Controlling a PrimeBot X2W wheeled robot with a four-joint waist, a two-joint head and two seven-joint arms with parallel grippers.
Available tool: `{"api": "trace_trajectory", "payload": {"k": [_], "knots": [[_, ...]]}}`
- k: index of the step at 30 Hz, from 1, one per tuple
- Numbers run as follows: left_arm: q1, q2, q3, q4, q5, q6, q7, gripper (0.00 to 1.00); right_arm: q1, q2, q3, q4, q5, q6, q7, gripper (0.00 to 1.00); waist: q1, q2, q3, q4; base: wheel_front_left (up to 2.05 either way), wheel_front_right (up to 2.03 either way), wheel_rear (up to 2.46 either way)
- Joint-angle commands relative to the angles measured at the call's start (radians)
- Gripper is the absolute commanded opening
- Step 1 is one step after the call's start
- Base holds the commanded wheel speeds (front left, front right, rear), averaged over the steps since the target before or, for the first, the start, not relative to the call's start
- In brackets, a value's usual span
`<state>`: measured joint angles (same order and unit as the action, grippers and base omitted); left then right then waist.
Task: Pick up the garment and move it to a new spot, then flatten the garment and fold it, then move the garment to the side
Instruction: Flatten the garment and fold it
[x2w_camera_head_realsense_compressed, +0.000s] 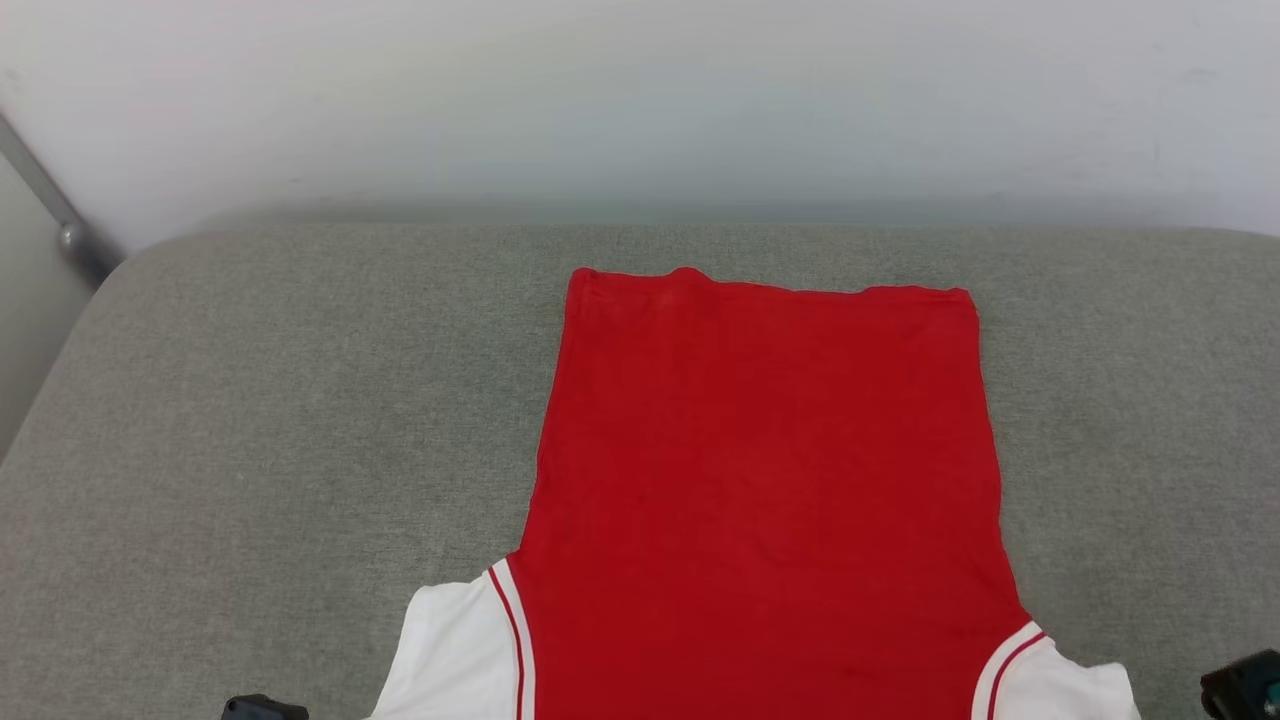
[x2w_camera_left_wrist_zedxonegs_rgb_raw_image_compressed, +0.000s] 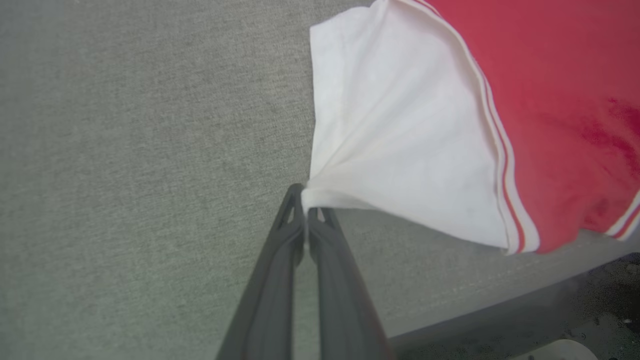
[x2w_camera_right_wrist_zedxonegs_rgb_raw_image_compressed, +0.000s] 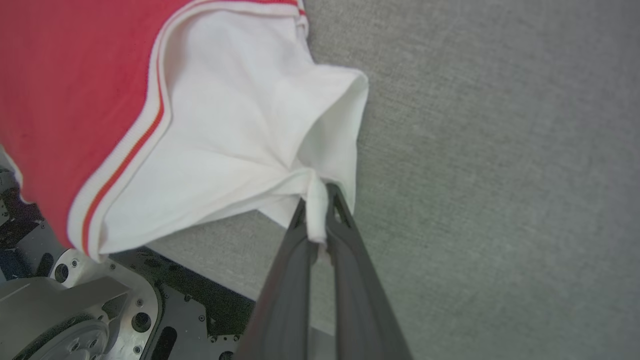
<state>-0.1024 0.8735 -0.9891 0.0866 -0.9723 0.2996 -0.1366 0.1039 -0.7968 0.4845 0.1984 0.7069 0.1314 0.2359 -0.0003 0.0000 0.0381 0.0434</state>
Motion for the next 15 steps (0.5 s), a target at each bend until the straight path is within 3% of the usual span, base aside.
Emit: {"api": "trace_trajectory", "payload": {"k": [1,2,8,15], "knots": [[-0.004,0.003,0.004,-0.011,0.006,0.009,-0.002,0.0,0.008,0.013,-0.04,-0.02,-0.014,-0.001,0.01,0.54,0.0003,0.0,0.005,0.003,0.0,0.0,0.0],[-0.011,-0.001,0.005,-0.019,0.01,0.01,-0.002,0.0,0.012,0.021,-0.067,-0.031,-0.023,-0.001,0.019,1.0,0.0003,0.0,0.008,0.006,0.0,0.0,0.0],[-0.037,-0.006,-0.001,-0.058,0.039,0.026,0.002,0.0,-0.024,0.029,-0.242,-0.11,-0.068,-0.001,0.064,1.0,0.0003,0.0,0.034,0.026,0.0,0.0,0.0],[-0.083,0.002,0.011,-0.124,0.083,0.056,-0.008,0.0,-0.15,-0.071,-0.401,-0.239,-0.091,-0.001,0.146,1.0,0.0003,0.0,0.102,0.081,0.0,0.0,0.0]]}}
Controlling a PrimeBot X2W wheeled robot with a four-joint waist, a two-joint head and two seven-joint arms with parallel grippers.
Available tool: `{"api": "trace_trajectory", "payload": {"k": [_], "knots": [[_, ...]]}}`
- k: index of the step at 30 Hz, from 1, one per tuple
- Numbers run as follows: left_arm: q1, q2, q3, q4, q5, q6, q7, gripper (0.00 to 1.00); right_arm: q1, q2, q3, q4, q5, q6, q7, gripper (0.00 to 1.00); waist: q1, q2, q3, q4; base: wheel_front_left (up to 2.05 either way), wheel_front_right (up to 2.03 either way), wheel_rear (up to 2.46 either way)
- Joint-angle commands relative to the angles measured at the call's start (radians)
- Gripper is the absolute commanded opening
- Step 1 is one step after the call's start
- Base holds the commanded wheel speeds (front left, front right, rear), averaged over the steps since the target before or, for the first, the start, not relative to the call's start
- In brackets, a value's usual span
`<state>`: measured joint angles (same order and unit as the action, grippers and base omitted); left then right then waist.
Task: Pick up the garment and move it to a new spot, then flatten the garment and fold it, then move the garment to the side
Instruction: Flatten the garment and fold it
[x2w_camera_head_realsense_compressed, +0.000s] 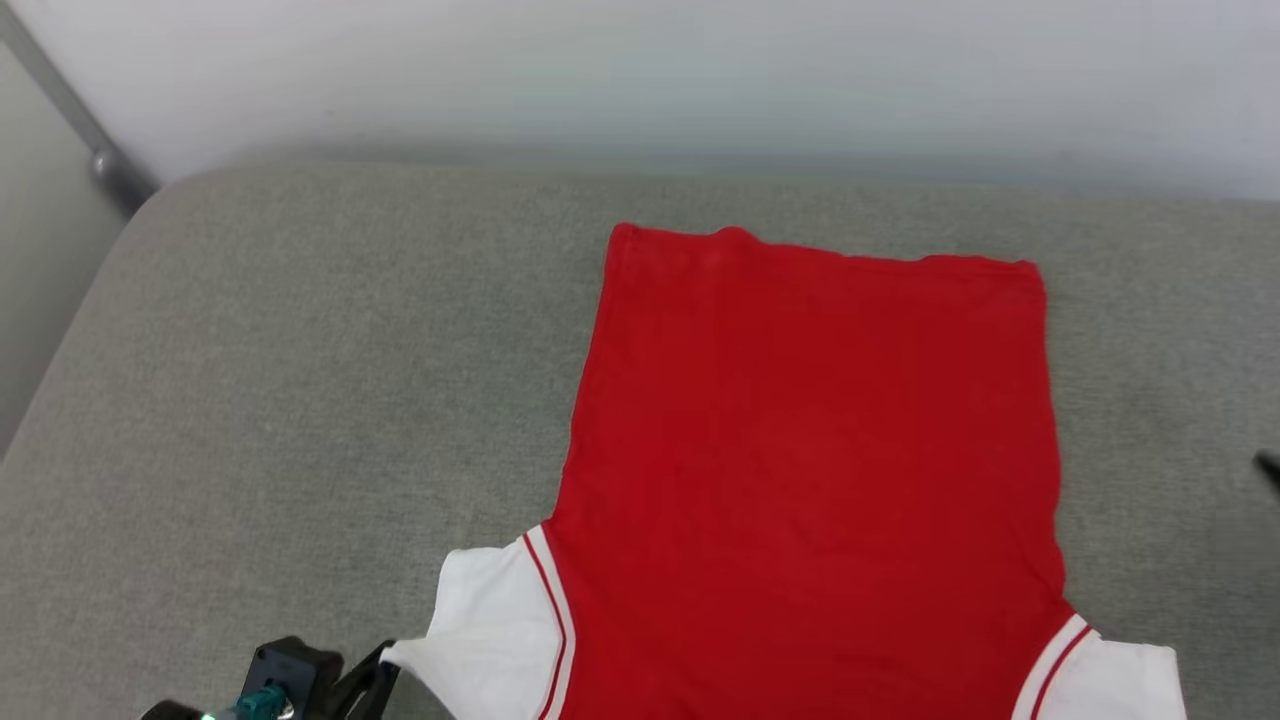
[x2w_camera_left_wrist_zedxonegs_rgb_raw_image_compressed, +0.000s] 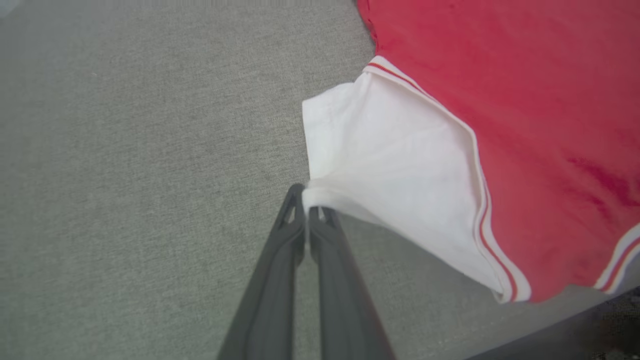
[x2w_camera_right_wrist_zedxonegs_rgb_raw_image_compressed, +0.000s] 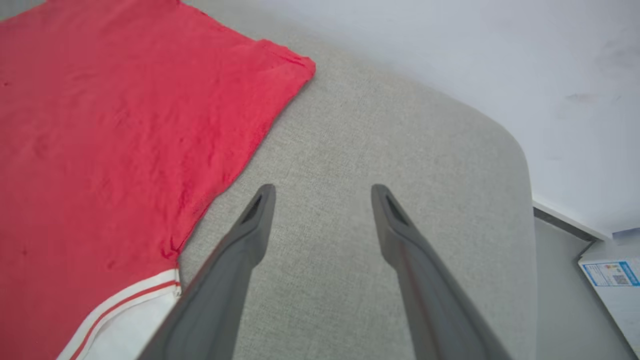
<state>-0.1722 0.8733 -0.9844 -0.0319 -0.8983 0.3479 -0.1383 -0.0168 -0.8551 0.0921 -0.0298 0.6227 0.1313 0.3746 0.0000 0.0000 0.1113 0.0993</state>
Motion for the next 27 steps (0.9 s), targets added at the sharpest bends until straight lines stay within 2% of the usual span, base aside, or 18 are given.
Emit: {"api": "trace_trajectory", "payload": {"k": [1,5,7,8,12,15,17,18,19,22,27], "knots": [[-0.023,0.004,0.008,-0.016,0.016,0.011,-0.006,0.0,-0.062,-0.032,-0.02,-0.027,-0.001,-0.001,0.028,1.0,0.0,0.0,0.044,0.036,0.0,0.0,0.0],[-0.057,0.002,0.013,-0.054,0.046,0.024,-0.009,0.0,-0.223,-0.109,-0.01,-0.064,0.062,-0.001,0.152,1.0,0.0,0.0,0.119,0.074,0.0,0.0,0.0],[-0.075,-0.003,0.011,-0.068,0.065,0.026,-0.011,0.0,-0.307,-0.157,0.028,-0.067,0.111,-0.001,0.263,1.0,0.0,0.0,0.162,0.095,0.0,0.0,0.0],[-0.075,-0.003,0.011,-0.068,0.065,0.026,-0.011,0.0,-0.307,-0.157,0.028,-0.067,0.111,-0.001,0.263,1.0,0.0,0.0,0.162,0.095,0.0,0.0,0.0],[-0.116,-0.024,0.01,-0.089,0.097,0.025,-0.015,0.0,-0.501,-0.232,0.096,-0.047,0.205,-0.001,0.508,1.0,0.0,0.0,0.248,0.138,0.0,0.0,0.0],[-0.146,-0.045,0.011,-0.094,0.115,0.02,-0.024,0.0,-0.624,-0.251,0.147,-0.009,0.24,-0.001,0.692,1.0,0.0,0.0,0.305,0.17,0.0,0.0,0.0],[-0.159,-0.059,0.01,-0.094,0.123,0.019,-0.028,0.0,-0.706,-0.238,0.166,0.019,0.232,-0.001,0.777,1.0,0.0,0.0,0.336,0.186,0.0,0.0,0.0],[-0.169,-0.069,0.01,-0.098,0.133,0.019,-0.036,0.0,-0.775,-0.215,0.178,0.055,0.218,-0.001,0.847,1.0,0.0,0.0,0.371,0.205,0.0,0.0,0.0],[-0.173,-0.075,0.01,-0.098,0.134,0.019,-0.041,0.0,-0.803,-0.198,0.184,0.076,0.205,-0.001,0.872,1.0,0.0,0.0,0.383,0.212,0.0,0.0,0.0],[-0.187,-0.091,0.01,-0.101,0.145,0.019,-0.051,0.0,-0.883,-0.162,0.185,0.132,0.159,-0.001,0.927,1.0,0.0,0.0,0.423,0.236,0.0,0.0,0.0],[-0.211,-0.115,0.01,-0.103,0.159,0.014,-0.061,0.0,-0.929,-0.097,0.182,0.208,0.099,-0.001,0.96,1.0,0.0,0.0,0.474,0.267,0.0,0.0,0.0]]}}
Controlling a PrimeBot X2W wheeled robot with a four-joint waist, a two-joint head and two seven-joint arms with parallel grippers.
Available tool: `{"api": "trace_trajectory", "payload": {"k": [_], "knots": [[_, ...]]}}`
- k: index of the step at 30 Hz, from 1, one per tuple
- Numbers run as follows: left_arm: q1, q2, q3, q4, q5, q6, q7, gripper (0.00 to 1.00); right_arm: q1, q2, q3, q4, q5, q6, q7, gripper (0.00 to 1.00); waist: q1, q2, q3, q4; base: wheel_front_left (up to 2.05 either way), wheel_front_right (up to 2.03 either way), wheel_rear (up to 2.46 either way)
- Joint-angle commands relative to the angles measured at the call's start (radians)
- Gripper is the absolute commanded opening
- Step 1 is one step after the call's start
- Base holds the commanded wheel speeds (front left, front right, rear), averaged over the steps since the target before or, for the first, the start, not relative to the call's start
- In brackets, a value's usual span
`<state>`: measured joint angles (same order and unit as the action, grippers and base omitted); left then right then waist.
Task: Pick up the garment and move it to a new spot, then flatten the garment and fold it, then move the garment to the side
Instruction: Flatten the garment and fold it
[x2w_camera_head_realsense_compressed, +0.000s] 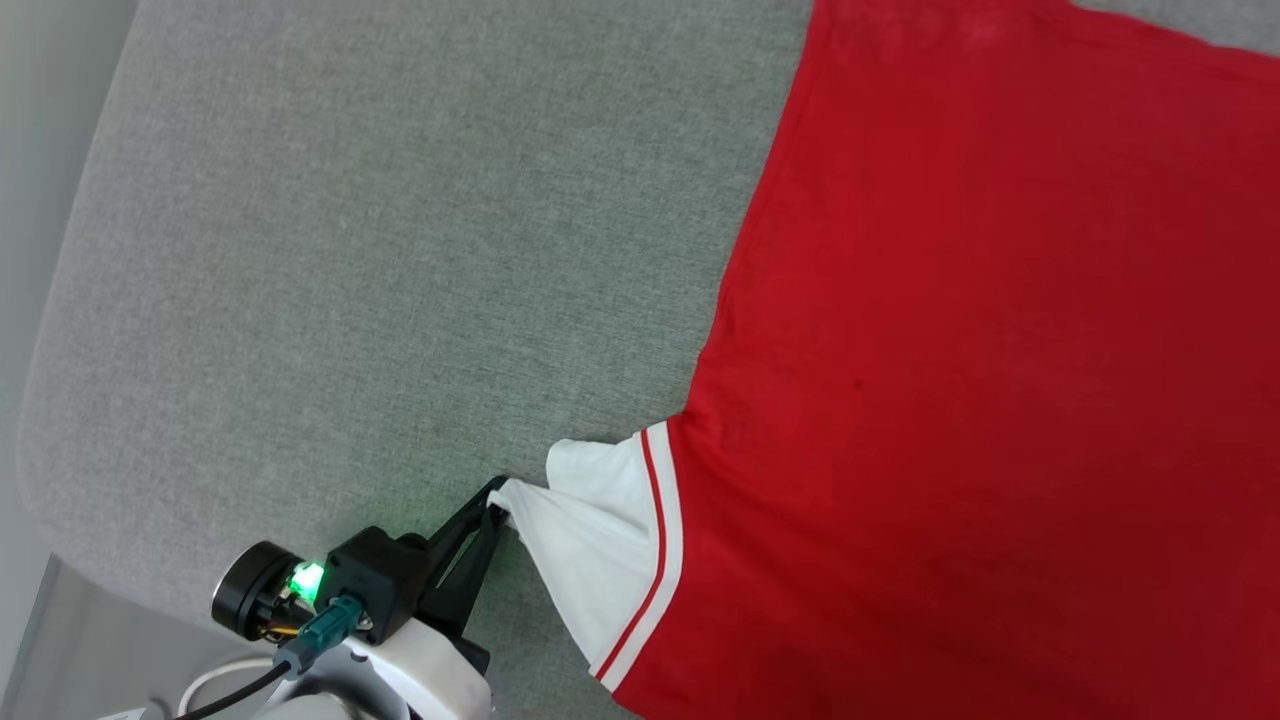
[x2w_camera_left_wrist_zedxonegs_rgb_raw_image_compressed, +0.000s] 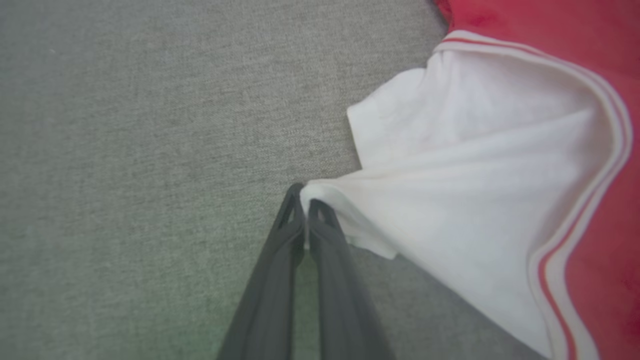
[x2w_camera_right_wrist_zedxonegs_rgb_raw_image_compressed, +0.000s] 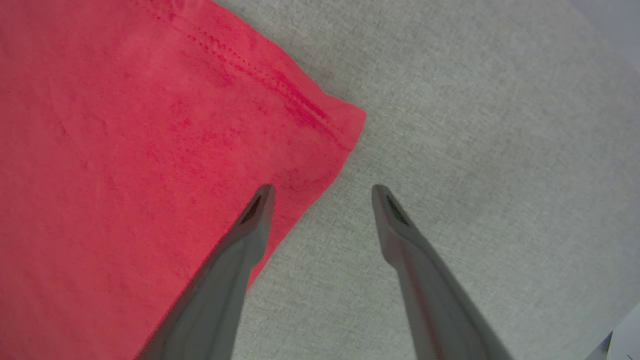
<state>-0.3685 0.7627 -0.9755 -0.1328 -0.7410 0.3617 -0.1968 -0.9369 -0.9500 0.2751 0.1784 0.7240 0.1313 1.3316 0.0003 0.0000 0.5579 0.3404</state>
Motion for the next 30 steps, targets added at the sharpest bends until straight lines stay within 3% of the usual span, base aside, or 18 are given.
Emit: {"api": "trace_trajectory", "payload": {"k": [1,7,8,9,10,24,30], "knots": [[-0.018,-0.008,0.002,-0.002,0.005,0.0,-0.004,0.0,-0.002,0.004,-0.001,0.013,-0.01,-0.001,0.002,1.0,-0.0003,0.0,0.035,0.03,0.0,0.0,0.0],[-0.026,-0.012,-0.003,0.003,0.014,-0.001,-0.006,0.0,0.098,0.051,0.017,0.054,-0.015,-0.001,-0.019,1.0,-0.0003,0.0,0.056,0.043,0.0,0.0,0.0],[-0.027,-0.013,-0.003,0.004,0.015,0.0,-0.005,0.0,0.117,0.051,0.023,0.056,-0.018,-0.001,-0.02,0.89,-0.0003,0.0,0.056,0.043,0.0,0.0,0.0],[-0.029,-0.013,-0.003,0.006,0.015,0.0,-0.004,0.0,0.126,0.051,0.027,0.053,-0.02,-0.001,-0.026,0.2,-0.0003,0.0,0.054,0.043,0.0,0.0,0.0],[-0.03,-0.014,-0.003,0.008,0.014,0.0,-0.004,0.0,0.132,0.052,0.03,0.045,-0.021,-0.001,-0.039,0.0,-0.0003,0.0,0.051,0.042,0.0,0.0,0.0],[0.045,0.01,0.005,0.04,-0.028,0.017,-0.021,0.0,0.126,0.017,0.123,-0.053,0.015,-0.001,-0.214,0.0,-0.0003,0.0,-0.169,-0.052,0.0,0.0,0.0],[0.094,0.047,0.009,0.03,-0.049,0.036,-0.017,0.0,0.185,-0.052,0.191,-0.15,0.077,-0.001,-0.276,0.0,-0.0003,0.0,-0.265,-0.126,0.0,0.0,0.0]]}}
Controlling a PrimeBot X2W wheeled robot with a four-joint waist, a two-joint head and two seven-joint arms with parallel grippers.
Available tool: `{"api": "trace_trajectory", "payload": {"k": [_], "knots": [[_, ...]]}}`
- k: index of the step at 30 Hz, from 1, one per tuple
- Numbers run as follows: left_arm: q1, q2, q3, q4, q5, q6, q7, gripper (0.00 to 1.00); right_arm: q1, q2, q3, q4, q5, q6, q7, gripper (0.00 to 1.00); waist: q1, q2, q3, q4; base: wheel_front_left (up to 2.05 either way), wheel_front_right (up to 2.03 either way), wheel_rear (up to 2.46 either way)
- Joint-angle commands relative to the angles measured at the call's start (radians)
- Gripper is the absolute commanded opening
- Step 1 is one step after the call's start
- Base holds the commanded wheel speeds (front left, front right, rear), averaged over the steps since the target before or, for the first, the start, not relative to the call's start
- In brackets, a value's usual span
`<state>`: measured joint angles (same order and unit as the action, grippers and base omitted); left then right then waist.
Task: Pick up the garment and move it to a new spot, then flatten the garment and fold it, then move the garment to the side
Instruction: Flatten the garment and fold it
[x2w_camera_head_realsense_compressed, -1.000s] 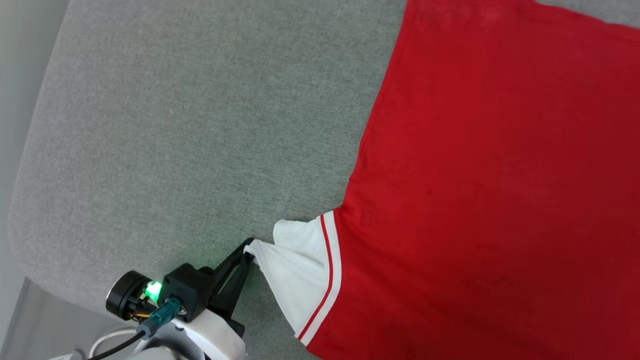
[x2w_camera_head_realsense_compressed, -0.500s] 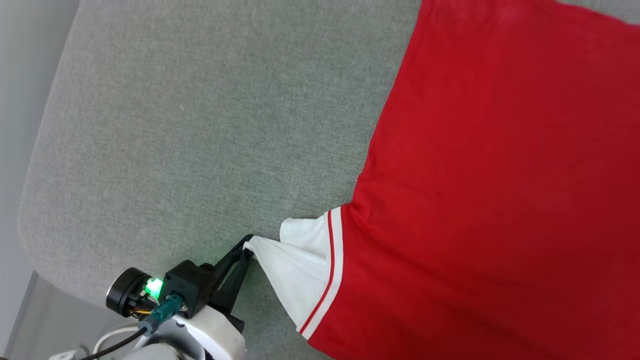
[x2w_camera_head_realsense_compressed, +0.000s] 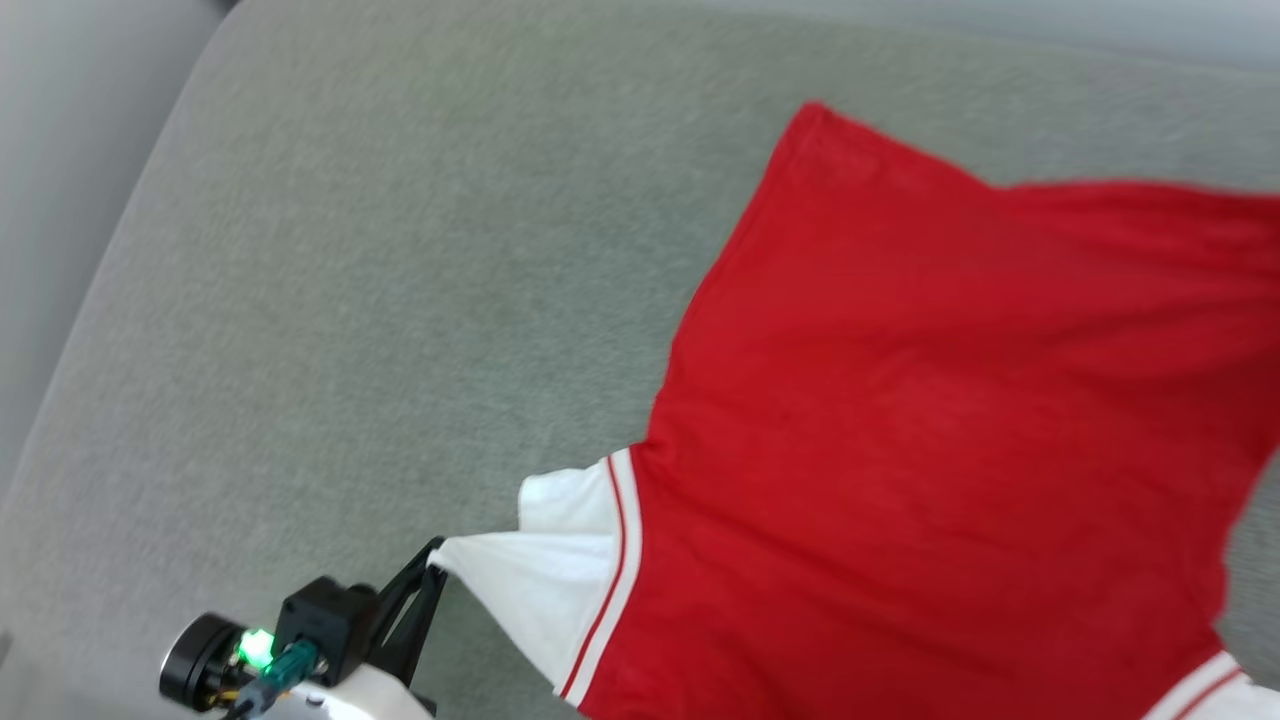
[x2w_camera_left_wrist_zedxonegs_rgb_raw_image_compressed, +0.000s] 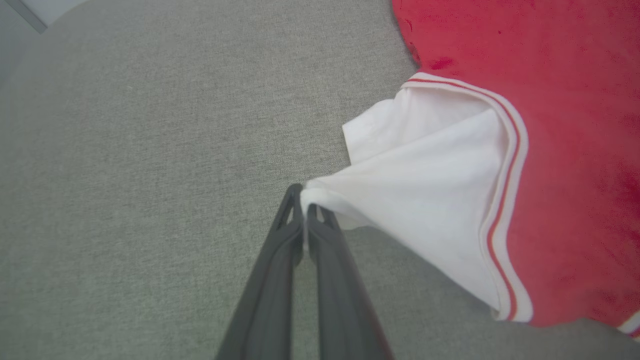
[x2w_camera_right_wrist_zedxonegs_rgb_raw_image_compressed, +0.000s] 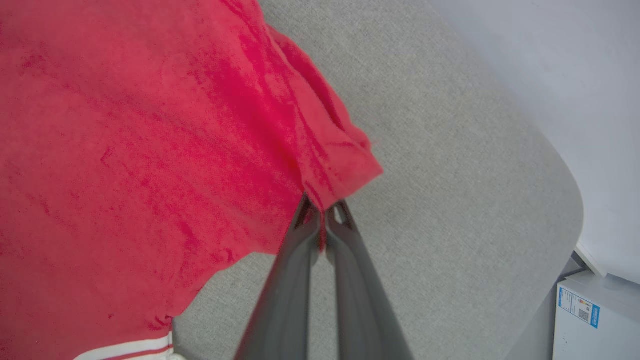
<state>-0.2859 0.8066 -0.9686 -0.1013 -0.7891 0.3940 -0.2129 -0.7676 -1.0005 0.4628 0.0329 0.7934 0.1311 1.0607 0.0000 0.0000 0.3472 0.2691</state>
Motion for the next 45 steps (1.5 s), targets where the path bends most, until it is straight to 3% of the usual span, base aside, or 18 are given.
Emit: {"api": "trace_trajectory", "payload": {"k": [1,6,13,22,28,30,31,32,33,39,45], "knots": [[0.02,0.007,0.003,-0.003,-0.008,0.009,-0.002,0.0,0.032,-0.019,0.012,-0.023,0.017,-0.001,-0.015,0.0,0.0,0.0,-0.068,-0.068,0.0,0.0,0.0],[0.061,0.035,0.014,-0.015,-0.028,0.029,-0.009,0.0,0.16,-0.118,0.031,-0.106,0.082,-0.001,-0.066,0.0,0.0,0.0,-0.113,-0.131,0.0,0.0,0.0],[0.094,0.06,0.025,-0.029,-0.042,0.047,-0.014,0.0,0.447,-0.221,0.024,-0.115,0.157,-0.001,-0.167,0.0,0.0,0.0,-0.138,-0.198,0.0,0.0,0.0],[0.098,0.065,0.027,-0.036,-0.046,0.052,-0.016,0.0,0.819,-0.166,0.032,-0.074,0.187,-0.001,-0.341,0.0,0.0,0.0,-0.142,-0.244,0.0,0.0,0.0],[0.089,0.063,0.023,-0.037,-0.044,0.049,-0.009,0.0,0.91,-0.108,0.019,-0.053,0.161,-0.001,-0.392,0.0,0.0,0.0,-0.144,-0.254,0.0,0.0,0.0],[0.087,0.064,0.022,-0.036,-0.045,0.049,-0.005,0.0,0.907,-0.103,-0.001,-0.052,0.155,-0.001,-0.4,0.13,0.0,0.0,-0.148,-0.255,0.0,0.0,0.0],[0.086,0.064,0.021,-0.036,-0.045,0.048,-0.006,0.0,0.902,-0.109,-0.015,-0.055,0.152,-0.001,-0.4,0.25,0.0,0.0,-0.15,-0.255,0.0,0.0,0.0],[0.085,0.063,0.02,-0.036,-0.044,0.047,-0.003,0.0,0.891,-0.116,-0.036,-0.059,0.149,-0.001,-0.407,0.69,0.0,0.0,-0.153,-0.254,0.0,0.0,0.0],[0.084,0.062,0.019,-0.036,-0.043,0.046,-0.003,0.0,0.878,-0.121,-0.059,-0.064,0.146,-0.001,-0.413,1.0,0.0,0.0,-0.155,-0.252,0.0,0.0,0.0],[0.077,0.051,0.01,-0.04,-0.036,0.042,0.002,0.0,0.822,-0.153,-0.181,-0.111,0.157,-0.001,-0.429,1.0,0.0,0.0,-0.158,-0.233,0.0,0.0,0.0],[0.051,0.041,0.001,-0.042,-0.019,0.033,0.007,0.0,0.709,-0.207,-0.278,-0.201,0.148,-0.001,-0.36,1.0,0.0,0.0,-0.133,-0.195,0.0,0.0,0.0]]}}
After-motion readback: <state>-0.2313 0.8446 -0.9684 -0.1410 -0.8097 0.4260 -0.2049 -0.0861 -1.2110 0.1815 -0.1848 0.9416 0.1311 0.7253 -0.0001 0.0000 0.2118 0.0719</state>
